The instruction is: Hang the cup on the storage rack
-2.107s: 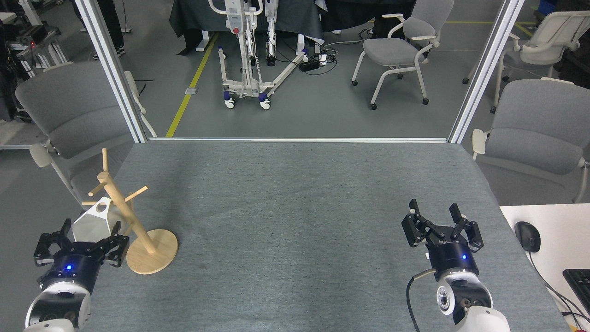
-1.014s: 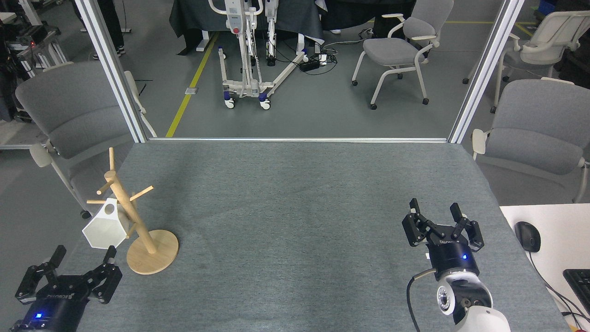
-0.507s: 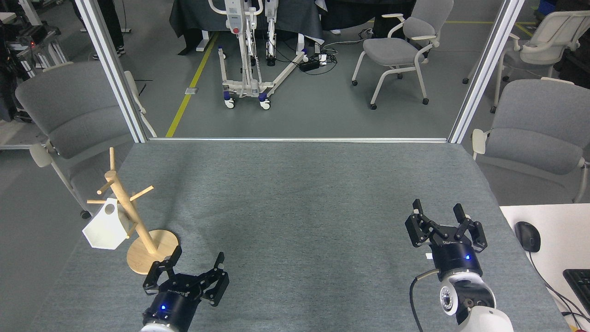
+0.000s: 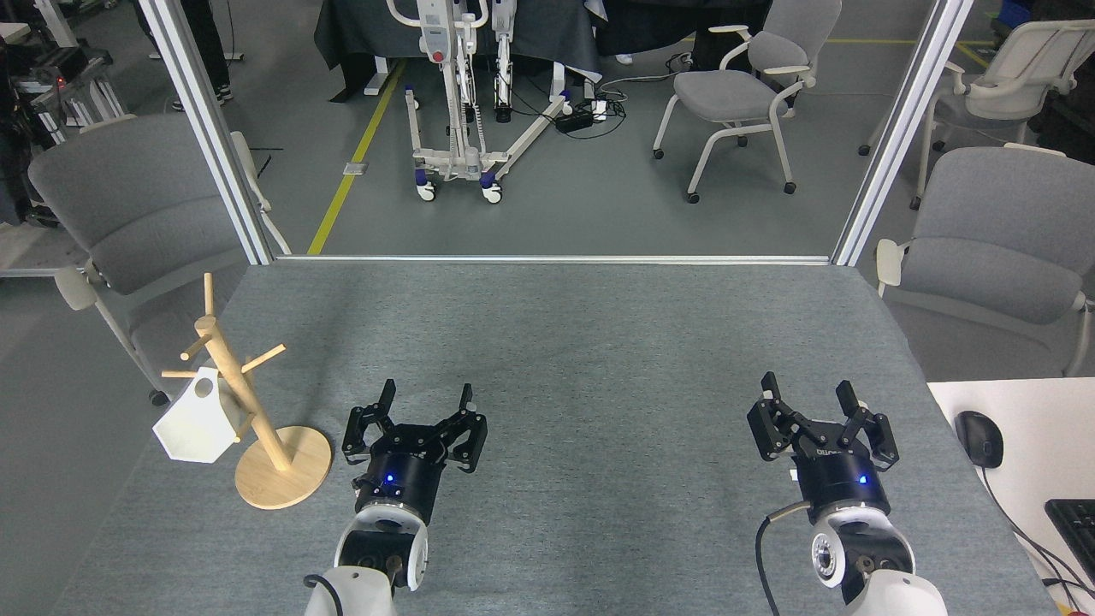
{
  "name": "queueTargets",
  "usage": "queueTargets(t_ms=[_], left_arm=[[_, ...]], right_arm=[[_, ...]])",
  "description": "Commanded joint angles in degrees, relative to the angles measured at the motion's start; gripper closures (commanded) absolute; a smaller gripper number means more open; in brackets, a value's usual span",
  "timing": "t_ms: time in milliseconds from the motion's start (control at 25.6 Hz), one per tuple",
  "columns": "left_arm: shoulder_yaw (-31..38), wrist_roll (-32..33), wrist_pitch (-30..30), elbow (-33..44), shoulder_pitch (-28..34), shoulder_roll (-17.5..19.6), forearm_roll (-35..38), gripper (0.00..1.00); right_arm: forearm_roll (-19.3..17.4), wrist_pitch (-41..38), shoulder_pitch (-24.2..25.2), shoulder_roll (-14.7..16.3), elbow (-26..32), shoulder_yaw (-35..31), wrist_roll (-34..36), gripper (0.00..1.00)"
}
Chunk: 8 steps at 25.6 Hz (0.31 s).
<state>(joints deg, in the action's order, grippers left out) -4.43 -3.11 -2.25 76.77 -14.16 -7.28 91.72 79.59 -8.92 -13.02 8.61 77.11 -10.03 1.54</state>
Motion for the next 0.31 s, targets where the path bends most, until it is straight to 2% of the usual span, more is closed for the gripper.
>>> queueTargets(t_ms=[0, 117, 273], left_arm=[[-0.05, -2.87, -0.48, 0.92, 3.0, -0.01, -0.4, 0.01], [0.12, -2.6, -0.21, 2.51, 5.2, -0.01, -0.58, 0.01], [0.48, -1.81, -0.21, 3.39, 4.49, -0.27, -0.76, 0.01]], right_arm=[[-0.05, -0.04, 0.01, -0.17, -0.03, 0.01, -0.04, 0.0], [0.04, -0.04, 0.01, -0.26, 0.06, 0.19, 0.04, 0.0], [-0.05, -0.4, 0.36, -0.17, 0.06, 0.28, 0.04, 0.0]])
